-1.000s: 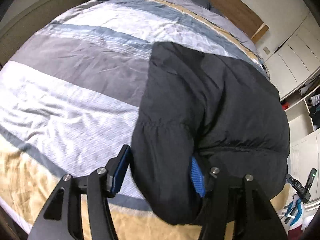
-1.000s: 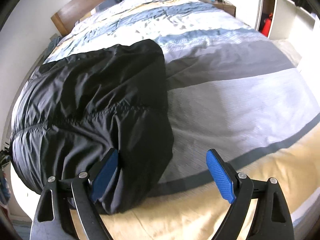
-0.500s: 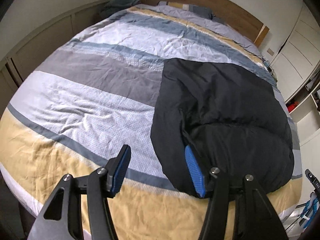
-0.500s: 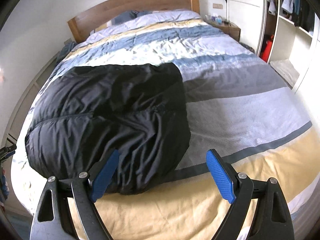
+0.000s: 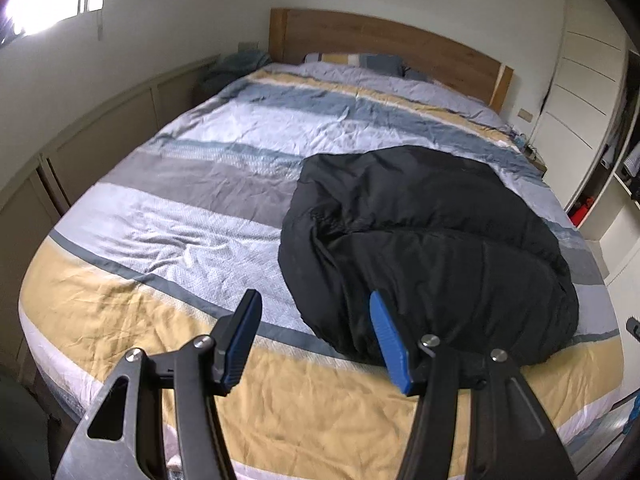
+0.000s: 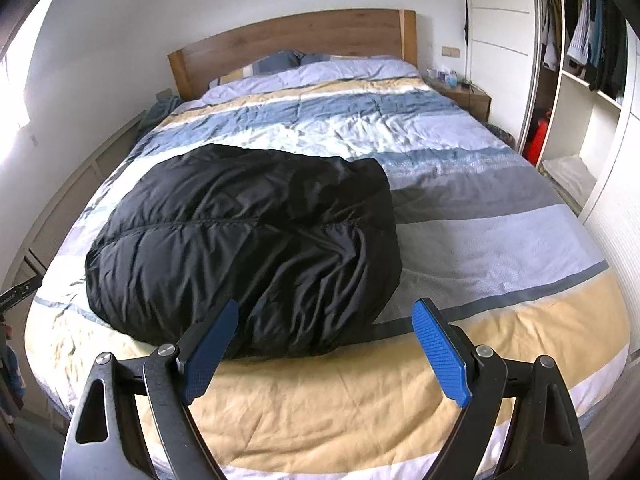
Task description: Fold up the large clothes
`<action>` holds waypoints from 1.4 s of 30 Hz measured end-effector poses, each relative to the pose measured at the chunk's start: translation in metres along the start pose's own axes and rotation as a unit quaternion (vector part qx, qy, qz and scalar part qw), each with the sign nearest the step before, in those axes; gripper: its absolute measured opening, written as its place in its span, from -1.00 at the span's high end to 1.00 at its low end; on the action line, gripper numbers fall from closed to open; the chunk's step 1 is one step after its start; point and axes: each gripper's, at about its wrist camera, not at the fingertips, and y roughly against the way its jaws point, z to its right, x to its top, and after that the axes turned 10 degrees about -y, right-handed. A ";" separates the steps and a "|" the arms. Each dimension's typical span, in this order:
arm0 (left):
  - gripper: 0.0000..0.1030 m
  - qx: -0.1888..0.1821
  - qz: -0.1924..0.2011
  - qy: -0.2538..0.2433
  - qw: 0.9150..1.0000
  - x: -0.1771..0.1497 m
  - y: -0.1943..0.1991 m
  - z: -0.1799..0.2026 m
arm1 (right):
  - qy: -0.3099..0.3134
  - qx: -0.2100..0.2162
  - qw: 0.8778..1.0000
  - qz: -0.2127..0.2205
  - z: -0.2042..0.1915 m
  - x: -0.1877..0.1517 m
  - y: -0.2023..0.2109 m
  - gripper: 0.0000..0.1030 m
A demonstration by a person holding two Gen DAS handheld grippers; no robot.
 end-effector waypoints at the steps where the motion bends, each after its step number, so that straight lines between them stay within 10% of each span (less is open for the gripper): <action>1: -0.06 0.002 0.005 -0.005 1.000 -0.002 0.005 0.003 | 0.002 0.002 1.000 0.003 -0.003 -0.003 0.004 -0.71; 42: -0.38 0.082 0.187 -0.087 0.975 -0.055 0.169 0.082 | 0.041 0.021 0.993 0.106 -0.054 -0.080 0.116 -0.99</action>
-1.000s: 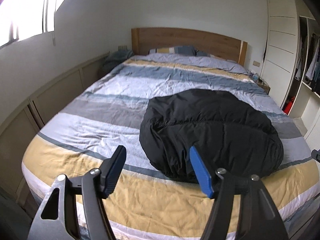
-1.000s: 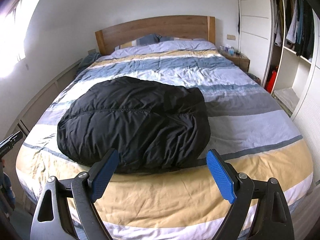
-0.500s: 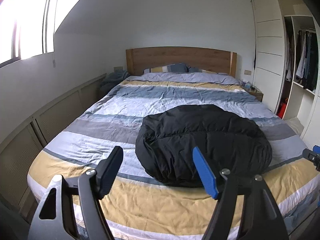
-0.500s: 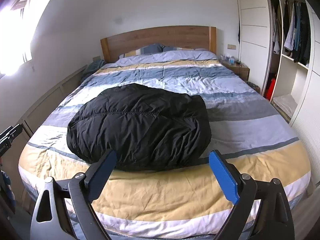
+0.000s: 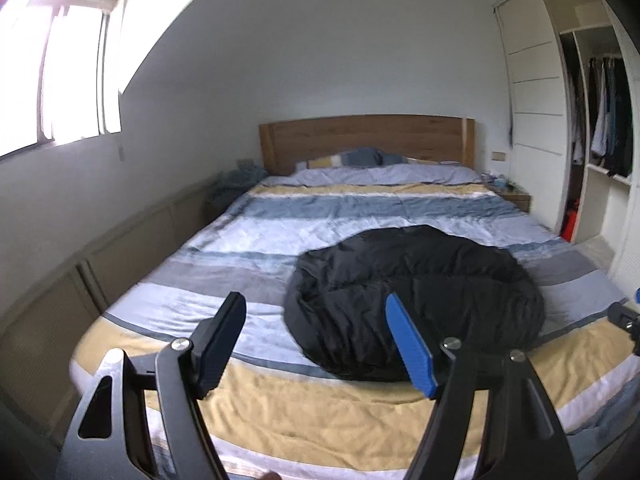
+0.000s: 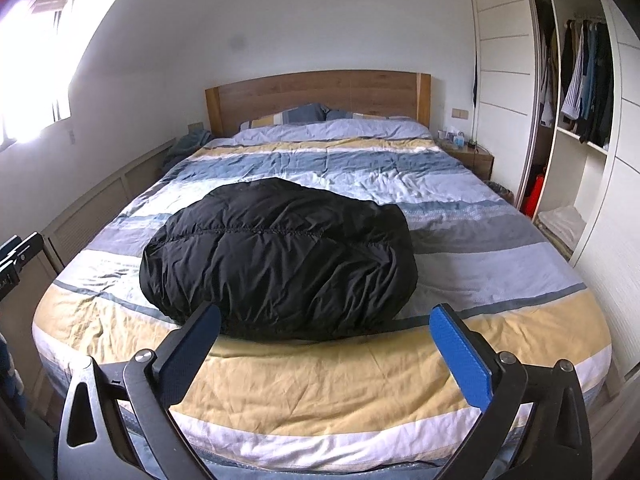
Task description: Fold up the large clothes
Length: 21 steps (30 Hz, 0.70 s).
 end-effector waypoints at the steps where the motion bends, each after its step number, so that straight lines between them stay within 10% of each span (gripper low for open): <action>1: -0.38 0.004 0.002 -0.004 1.000 0.000 0.002 0.001 | 0.000 0.000 1.000 0.001 0.000 -0.001 0.001 -0.99; 21: -0.38 -0.016 0.012 0.002 1.000 -0.006 0.019 0.007 | 0.012 -0.006 1.000 0.024 -0.010 -0.011 0.015 -0.99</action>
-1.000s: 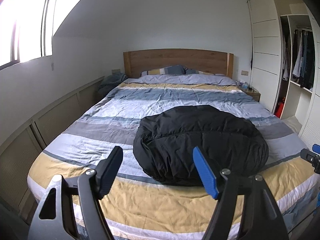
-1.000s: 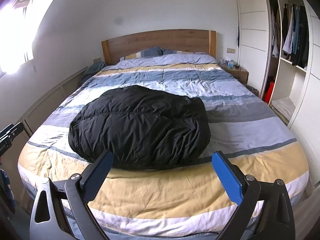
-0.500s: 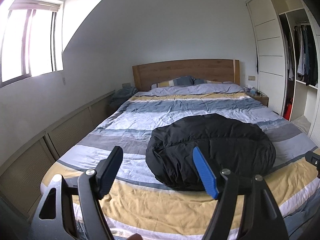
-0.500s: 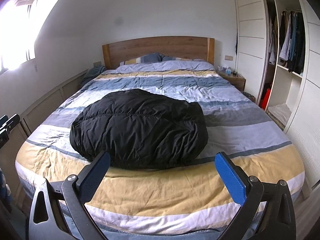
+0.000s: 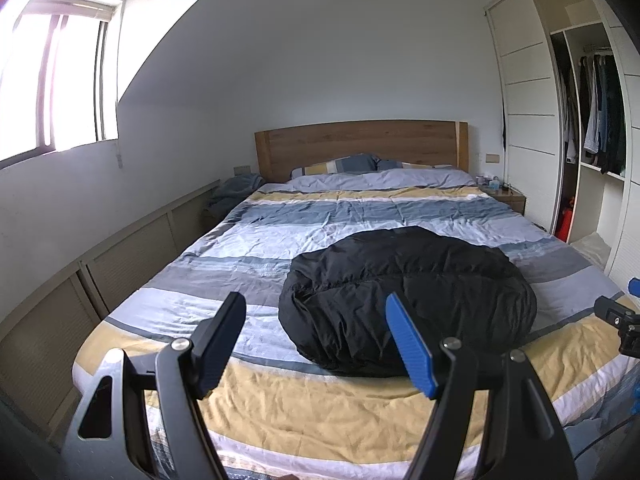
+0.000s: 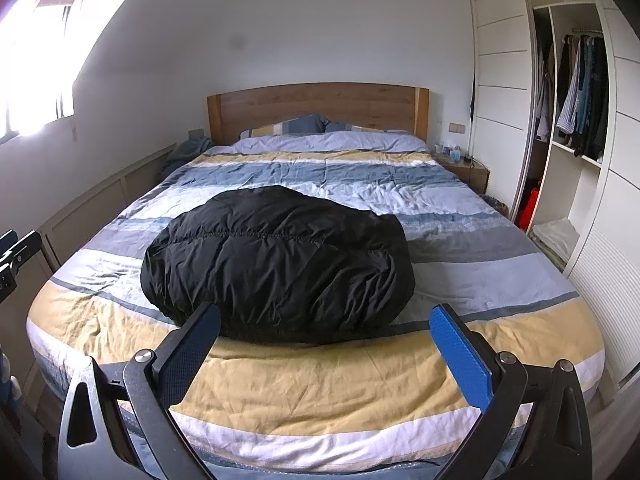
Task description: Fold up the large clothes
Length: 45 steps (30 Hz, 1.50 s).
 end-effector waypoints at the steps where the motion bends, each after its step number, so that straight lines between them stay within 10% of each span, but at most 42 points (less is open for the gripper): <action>1: -0.38 -0.001 0.000 0.001 1.000 0.000 0.000 -0.001 | 0.001 -0.001 1.000 0.000 0.000 0.000 0.000 -0.99; 45: -0.38 -0.028 -0.026 0.002 0.999 -0.016 -0.022 0.000 | 0.006 -0.012 1.000 0.000 0.001 -0.004 -0.005 -0.99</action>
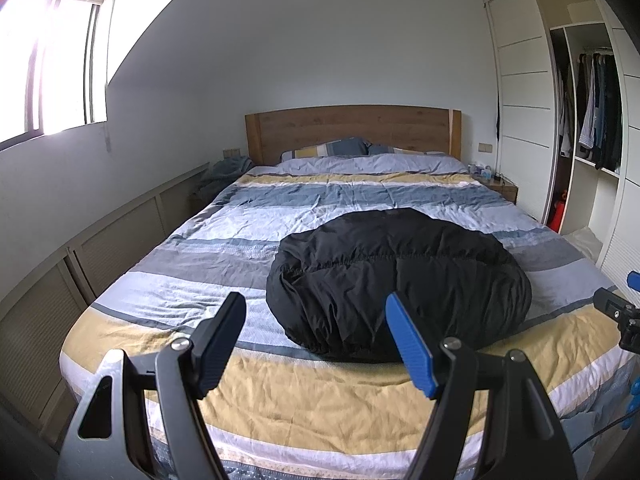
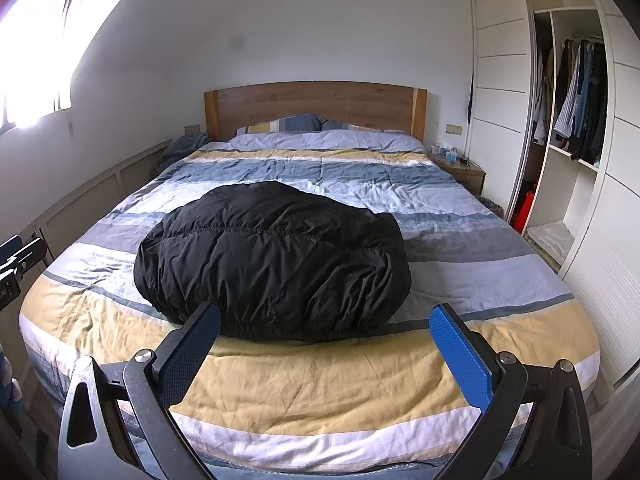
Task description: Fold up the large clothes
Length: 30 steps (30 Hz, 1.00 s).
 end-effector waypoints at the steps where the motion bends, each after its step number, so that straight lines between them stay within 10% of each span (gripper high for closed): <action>1: -0.38 0.000 -0.001 0.000 1.000 -0.001 -0.001 0.000 | 0.000 -0.001 1.000 0.000 0.000 -0.001 0.000 -0.99; 30: -0.38 -0.026 -0.038 0.007 0.999 -0.024 -0.029 -0.004 | 0.007 -0.012 1.000 0.000 0.003 -0.004 -0.012 -0.99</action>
